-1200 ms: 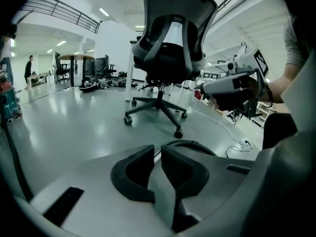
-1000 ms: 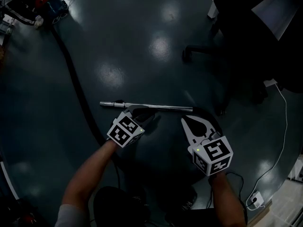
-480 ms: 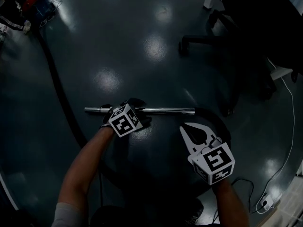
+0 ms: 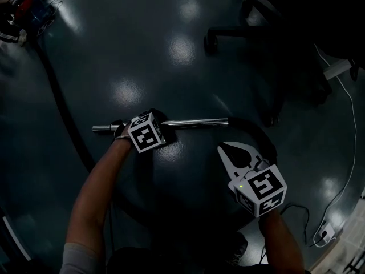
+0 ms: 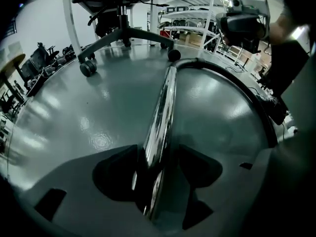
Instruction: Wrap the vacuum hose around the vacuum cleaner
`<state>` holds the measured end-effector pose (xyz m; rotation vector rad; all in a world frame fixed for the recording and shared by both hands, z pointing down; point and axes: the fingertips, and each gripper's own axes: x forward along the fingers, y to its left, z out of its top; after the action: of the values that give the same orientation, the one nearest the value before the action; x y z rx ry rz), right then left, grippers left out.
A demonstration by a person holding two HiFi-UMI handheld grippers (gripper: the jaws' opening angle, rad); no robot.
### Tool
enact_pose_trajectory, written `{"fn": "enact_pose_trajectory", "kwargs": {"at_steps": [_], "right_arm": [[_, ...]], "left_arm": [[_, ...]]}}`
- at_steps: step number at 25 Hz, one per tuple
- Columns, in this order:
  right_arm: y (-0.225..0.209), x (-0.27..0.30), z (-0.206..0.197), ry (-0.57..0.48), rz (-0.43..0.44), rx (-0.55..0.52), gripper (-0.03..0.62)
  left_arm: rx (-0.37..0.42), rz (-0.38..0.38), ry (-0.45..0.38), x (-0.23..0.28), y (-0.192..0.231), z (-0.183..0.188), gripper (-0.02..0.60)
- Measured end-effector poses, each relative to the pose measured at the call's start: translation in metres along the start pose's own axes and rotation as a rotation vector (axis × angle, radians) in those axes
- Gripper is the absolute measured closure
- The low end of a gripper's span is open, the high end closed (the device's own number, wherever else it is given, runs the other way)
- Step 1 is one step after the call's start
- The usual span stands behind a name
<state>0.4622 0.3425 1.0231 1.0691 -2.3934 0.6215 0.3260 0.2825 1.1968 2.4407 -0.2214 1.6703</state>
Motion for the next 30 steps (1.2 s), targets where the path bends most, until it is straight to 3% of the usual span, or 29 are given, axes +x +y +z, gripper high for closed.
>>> {"fn": "enact_pose_trajectory", "kwargs": {"at_steps": [2,3,5,9,13,20,27,30], "right_arm": [[-0.001,-0.001,-0.002,0.02,0.01,-0.033,0.588],[-0.003,-0.002,-0.004,0.03,0.012,-0.048,0.588],[-0.008,-0.007,-0.008,0.046,0.007,-0.058,0.588],[-0.015,-0.013,-0.008,0.082,0.046,-0.074,0.588],[-0.019,-0.025,-0.007,0.114,0.077,-0.142,0.588],[0.01,-0.062,0.007,0.113,0.102,-0.062,0.588],[0.065,-0.13,0.032,0.147,0.118,0.086,0.588],[0.092,-0.151,0.038,0.165,0.133,0.152,0.588]], "left_arm": [[-0.03,-0.013,0.021,0.001,-0.001,-0.001,0.32],[-0.028,-0.018,0.034,0.001,-0.004,0.0,0.355],[0.014,-0.018,0.065,0.004,-0.014,0.0,0.389],[0.038,-0.007,0.12,0.002,-0.028,-0.01,0.397],[0.008,0.024,0.102,-0.009,-0.04,-0.012,0.4],[-0.028,0.101,0.018,-0.089,-0.071,0.022,0.405],[-0.14,0.096,0.077,-0.163,-0.13,0.033,0.408],[-0.182,0.061,0.095,-0.191,-0.159,0.031,0.408]]}}
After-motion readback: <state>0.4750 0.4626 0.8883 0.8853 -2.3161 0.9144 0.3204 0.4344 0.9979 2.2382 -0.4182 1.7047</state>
